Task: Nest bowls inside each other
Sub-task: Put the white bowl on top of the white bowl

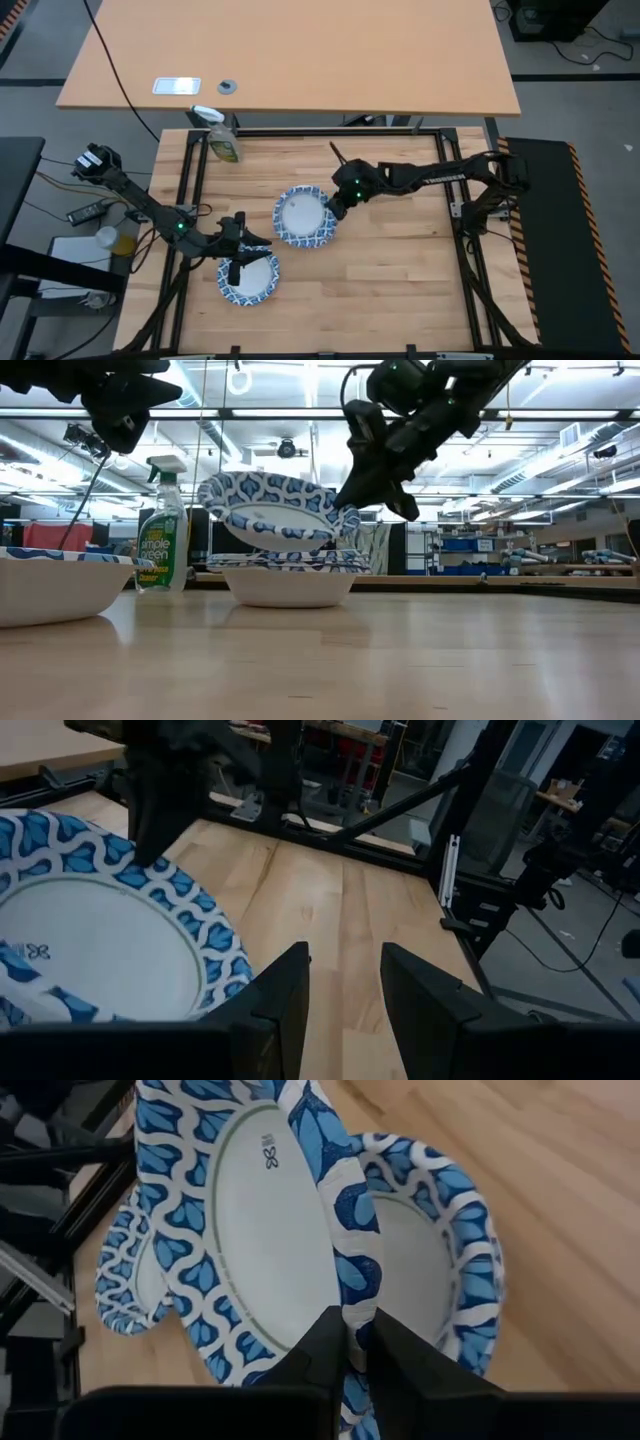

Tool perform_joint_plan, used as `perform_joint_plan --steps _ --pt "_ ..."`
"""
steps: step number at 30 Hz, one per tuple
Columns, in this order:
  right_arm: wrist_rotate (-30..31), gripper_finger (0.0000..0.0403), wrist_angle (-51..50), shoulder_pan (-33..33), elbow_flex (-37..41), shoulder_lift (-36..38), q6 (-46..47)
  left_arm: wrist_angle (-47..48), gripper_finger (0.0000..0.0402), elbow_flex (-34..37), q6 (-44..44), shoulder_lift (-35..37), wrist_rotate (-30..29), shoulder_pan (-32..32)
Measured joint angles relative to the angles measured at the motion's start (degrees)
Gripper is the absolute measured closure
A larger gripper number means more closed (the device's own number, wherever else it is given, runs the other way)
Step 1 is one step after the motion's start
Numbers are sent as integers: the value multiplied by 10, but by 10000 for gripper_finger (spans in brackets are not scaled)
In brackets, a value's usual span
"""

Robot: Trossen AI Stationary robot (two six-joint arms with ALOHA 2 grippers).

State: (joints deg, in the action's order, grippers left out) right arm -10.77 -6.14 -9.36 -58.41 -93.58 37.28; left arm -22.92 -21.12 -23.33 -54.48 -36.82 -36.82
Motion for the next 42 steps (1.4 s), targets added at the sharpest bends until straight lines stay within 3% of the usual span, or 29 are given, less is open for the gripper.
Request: perform_joint_plan --steps 6,13,17,22,26,30,36,42 --pt "-56 335 -17 -26 0 0 -14 11 271 0 0 0 0 0" --pt "-93 255 -34 -42 0 0 -15 11 271 0 0 0 0 0" --pt "-125 230 -33 -56 0 13 -12 15 271 0 0 0 0 0" --pt "-94 229 -44 -23 0 57 -51 72 271 0 -25 0 0 -7" --pt "-35 230 -58 50 0 73 -74 181 271 0 -150 0 3 9" --pt "44 230 -71 124 3 75 -105 286 271 0 -246 0 81 64" --pt "98 229 -50 182 39 75 -113 354 271 -16 -242 0 251 162" --pt "99 229 -3 204 85 75 -99 542 271 -112 -131 0 275 197"
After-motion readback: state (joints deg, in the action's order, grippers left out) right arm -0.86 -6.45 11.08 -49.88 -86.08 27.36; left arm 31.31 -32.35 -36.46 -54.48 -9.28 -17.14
